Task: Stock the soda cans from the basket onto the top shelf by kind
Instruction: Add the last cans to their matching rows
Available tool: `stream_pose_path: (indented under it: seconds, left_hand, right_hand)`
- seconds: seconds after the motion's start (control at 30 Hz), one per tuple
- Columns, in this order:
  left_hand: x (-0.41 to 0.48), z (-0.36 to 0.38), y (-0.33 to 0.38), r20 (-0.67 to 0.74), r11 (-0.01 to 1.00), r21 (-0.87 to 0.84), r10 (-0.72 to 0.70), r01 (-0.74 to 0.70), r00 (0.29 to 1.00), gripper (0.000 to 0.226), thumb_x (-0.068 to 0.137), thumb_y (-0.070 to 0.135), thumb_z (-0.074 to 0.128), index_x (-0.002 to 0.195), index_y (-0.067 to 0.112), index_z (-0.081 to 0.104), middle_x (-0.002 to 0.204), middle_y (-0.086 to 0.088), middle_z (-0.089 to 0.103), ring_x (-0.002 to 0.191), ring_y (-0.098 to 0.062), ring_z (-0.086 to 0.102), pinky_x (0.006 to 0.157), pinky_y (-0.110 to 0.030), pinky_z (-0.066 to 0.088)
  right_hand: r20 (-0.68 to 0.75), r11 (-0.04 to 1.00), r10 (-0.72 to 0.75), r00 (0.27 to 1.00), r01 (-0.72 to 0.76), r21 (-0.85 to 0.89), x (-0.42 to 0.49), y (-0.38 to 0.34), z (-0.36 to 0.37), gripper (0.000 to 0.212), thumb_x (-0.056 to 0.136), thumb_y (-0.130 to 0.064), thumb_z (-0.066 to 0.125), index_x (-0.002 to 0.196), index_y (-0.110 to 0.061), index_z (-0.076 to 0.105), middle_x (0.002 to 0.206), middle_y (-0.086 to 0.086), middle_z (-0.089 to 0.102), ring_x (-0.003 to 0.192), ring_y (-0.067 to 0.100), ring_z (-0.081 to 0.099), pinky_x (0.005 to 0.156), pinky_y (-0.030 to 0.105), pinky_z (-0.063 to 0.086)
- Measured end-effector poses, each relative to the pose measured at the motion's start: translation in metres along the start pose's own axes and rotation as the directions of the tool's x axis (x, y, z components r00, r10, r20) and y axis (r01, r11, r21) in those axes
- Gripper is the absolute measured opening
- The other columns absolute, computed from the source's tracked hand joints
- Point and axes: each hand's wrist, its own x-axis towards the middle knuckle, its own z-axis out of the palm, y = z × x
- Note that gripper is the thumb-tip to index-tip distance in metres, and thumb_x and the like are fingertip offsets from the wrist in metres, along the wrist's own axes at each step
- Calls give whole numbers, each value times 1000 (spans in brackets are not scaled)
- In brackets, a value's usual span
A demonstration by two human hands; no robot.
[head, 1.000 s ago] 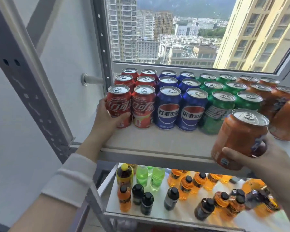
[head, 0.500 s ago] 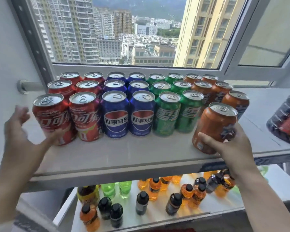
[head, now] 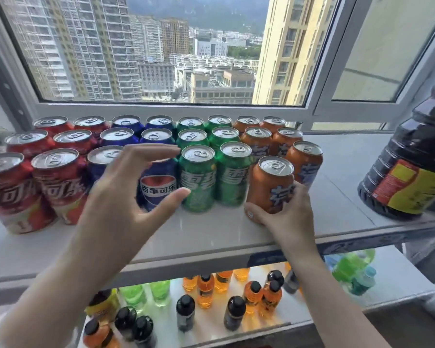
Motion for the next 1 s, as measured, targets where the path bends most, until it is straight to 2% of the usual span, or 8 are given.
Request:
stream_pose_path:
  seconds: [0.07,0.23,0.4,0.57,0.63,0.77,0.9,1.0]
  left_hand:
    - [20,30,27,109,995,27,90,-94,990,43,76,53,55,116,40,48,119,29,48,109,16,40,91,0,29]
    - [70,94,59,322,947,231,143,-224,936,72,73,57,59,135,30,35,140,7,39,130,-7,29,105,-22,24]
    - [88,129,65,480,821,471,70,-324,875,80,70,65,58,137,28,30,135,3,45,125,-16,38,102,-30,33]
    - [89,132,66,472,909,370,-6,-192,882,70,68,56,68,129,35,40,130,8,46,116,-14,48,90,-30,43]
    - [93,133,67,469,925,340,-11,-169,883,69,66,53,71,127,34,44,129,8,47,115,-15,49,92,-32,45]
    - [104,141,65,482,924,345,-23,-166,876,69,66,49,74,127,28,48,127,3,49,114,-19,51,93,-35,45]
    - [118,149,61,493,921,348,-20,-175,870,71,66,46,76,127,23,49,126,-3,51,114,-21,51,95,-39,43]
    - [125,152,58,515,931,318,-8,-182,857,71,66,41,77,128,21,49,126,-1,50,115,-18,49,97,-30,40]
  right_hand:
    - [54,999,-34,998,35,-15,1,1,-20,88,55,-41,83,129,-13,44,114,-4,46,108,12,51,90,24,44]
    - [-48,980,-110,993,116,160,33,11,-77,72,62,-44,68,126,-19,45,115,2,53,104,10,54,88,20,46]
    - [151,994,-54,987,39,98,89,31,-76,73,67,-34,77,130,-13,46,127,6,49,114,16,52,96,31,47]
    - [226,991,-89,970,64,117,109,41,-65,76,62,-29,84,128,-12,49,126,5,54,111,16,55,96,35,48]
    - [227,988,-100,969,69,141,112,41,-64,70,62,-25,84,123,-12,52,118,2,60,103,15,58,90,27,49]
    - [270,982,-94,958,44,186,119,41,-72,63,60,-21,85,116,-18,55,100,-10,59,82,3,55,66,7,45]
    - [350,977,-103,931,28,213,123,43,-80,57,61,-21,84,107,-26,52,91,-18,54,81,-4,52,66,12,45]
    - [391,973,-111,914,21,228,125,44,-84,58,61,-20,84,110,-26,53,92,-18,54,83,-3,53,64,12,45]
